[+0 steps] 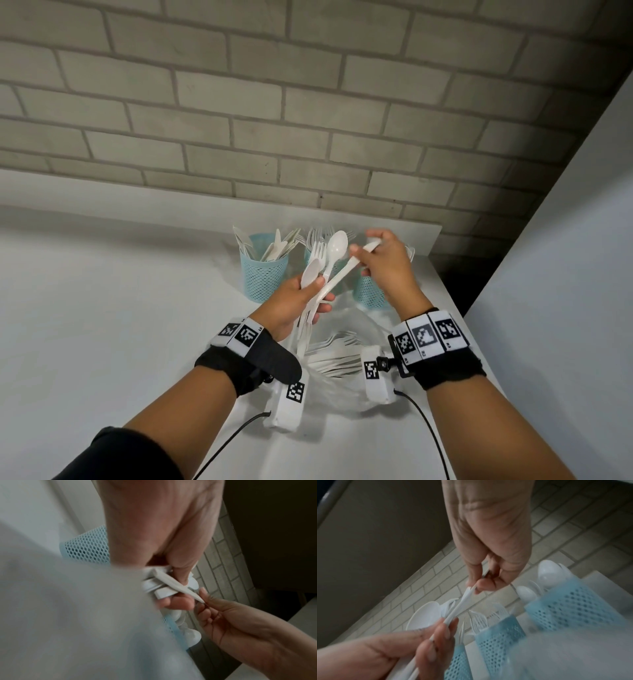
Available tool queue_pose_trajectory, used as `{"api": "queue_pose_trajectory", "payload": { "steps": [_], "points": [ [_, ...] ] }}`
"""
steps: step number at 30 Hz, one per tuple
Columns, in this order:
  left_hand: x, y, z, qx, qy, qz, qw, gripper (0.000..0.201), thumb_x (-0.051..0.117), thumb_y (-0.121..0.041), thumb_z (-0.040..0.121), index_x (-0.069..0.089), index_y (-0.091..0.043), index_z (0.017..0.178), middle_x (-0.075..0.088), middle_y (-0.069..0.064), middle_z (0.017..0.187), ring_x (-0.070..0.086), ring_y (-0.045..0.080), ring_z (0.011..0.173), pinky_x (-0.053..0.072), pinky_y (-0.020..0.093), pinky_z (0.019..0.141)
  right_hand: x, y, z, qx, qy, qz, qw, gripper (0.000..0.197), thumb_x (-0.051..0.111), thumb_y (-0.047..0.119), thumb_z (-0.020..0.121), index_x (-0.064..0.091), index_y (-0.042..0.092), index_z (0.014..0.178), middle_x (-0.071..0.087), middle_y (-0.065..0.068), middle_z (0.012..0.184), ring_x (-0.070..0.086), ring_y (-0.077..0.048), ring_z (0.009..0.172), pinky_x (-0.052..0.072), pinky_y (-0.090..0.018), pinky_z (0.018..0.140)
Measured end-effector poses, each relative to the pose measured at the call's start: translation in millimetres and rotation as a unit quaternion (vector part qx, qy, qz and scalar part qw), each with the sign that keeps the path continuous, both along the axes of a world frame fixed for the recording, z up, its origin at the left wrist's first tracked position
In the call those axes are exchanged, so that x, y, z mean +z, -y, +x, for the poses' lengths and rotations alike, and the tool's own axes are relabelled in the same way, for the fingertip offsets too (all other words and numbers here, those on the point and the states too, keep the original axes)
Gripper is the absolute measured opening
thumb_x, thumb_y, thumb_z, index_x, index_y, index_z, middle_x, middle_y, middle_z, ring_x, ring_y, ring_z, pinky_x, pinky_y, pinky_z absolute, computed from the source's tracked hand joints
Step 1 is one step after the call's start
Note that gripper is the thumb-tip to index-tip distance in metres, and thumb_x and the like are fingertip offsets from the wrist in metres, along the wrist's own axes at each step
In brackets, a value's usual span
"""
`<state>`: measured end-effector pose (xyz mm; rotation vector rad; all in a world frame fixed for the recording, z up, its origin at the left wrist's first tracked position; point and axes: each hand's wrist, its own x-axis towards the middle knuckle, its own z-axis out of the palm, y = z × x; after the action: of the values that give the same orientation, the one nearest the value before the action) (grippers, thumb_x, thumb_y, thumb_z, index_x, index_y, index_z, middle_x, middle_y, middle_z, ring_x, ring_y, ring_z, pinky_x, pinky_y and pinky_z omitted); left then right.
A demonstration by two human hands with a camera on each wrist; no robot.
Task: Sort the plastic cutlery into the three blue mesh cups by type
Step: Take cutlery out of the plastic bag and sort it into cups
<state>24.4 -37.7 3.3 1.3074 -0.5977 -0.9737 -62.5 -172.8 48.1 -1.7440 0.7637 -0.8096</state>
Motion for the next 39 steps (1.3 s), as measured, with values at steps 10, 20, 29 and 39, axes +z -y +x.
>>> {"api": "queue_pose_trajectory", "payload": {
  "steps": [10, 20, 29, 39],
  "points": [
    [-2.4, -18.2, 14.8, 0.088, -0.102, -0.086, 0.987, 0.013, 0.049, -0.018, 0.096, 0.054, -0.016, 0.108, 0.069, 0.000, 0.081, 0.066, 0.006, 0.066, 0.050, 0.023, 0.059, 82.5, -4.2, 50.2, -0.052, 0.250, -0.102, 0.962, 0.023, 0.053, 0.008, 0.093, 0.049, 0.027, 0.080, 0.067, -0.008, 0.082, 0.063, -0.010, 0.068, 0.049, -0.016, 0.051],
    [-10.6, -34.6, 22.1, 0.124, -0.175, -0.118, 0.970, 0.022, 0.051, -0.007, 0.094, 0.058, -0.022, 0.109, 0.068, 0.002, 0.097, 0.065, 0.010, 0.083, 0.048, 0.024, 0.069, 28.7, -22.2, 133.1, 0.072, -0.015, -0.302, 0.951, 0.022, 0.043, 0.018, 0.098, 0.062, 0.006, 0.099, 0.069, -0.013, 0.092, 0.063, -0.030, 0.085, 0.051, -0.037, 0.077],
    [-14.4, -37.0, 27.8, 0.131, -0.168, -0.117, 0.970, 0.029, 0.054, -0.009, 0.092, 0.056, -0.012, 0.122, 0.070, 0.000, 0.103, 0.068, 0.008, 0.087, 0.051, 0.022, 0.071, 28.6, -17.2, 123.2, 0.139, -0.118, -0.264, 0.947, 0.027, 0.047, 0.039, 0.095, 0.065, 0.019, 0.094, 0.058, 0.005, 0.078, 0.055, -0.022, 0.092, 0.042, -0.026, 0.077],
    [-1.6, -6.0, 15.9, 0.060, -0.088, -0.096, 0.990, 0.009, 0.057, -0.009, 0.090, 0.063, -0.012, 0.096, 0.073, 0.000, 0.081, 0.069, 0.014, 0.080, 0.055, 0.024, 0.078, 36.4, -6.5, 41.3, 0.219, -0.139, -0.198, 0.945, 0.029, 0.068, 0.011, 0.082, 0.058, 0.026, 0.104, 0.059, 0.008, 0.077, 0.056, -0.009, 0.060, 0.045, -0.015, 0.056]
  ]
}}
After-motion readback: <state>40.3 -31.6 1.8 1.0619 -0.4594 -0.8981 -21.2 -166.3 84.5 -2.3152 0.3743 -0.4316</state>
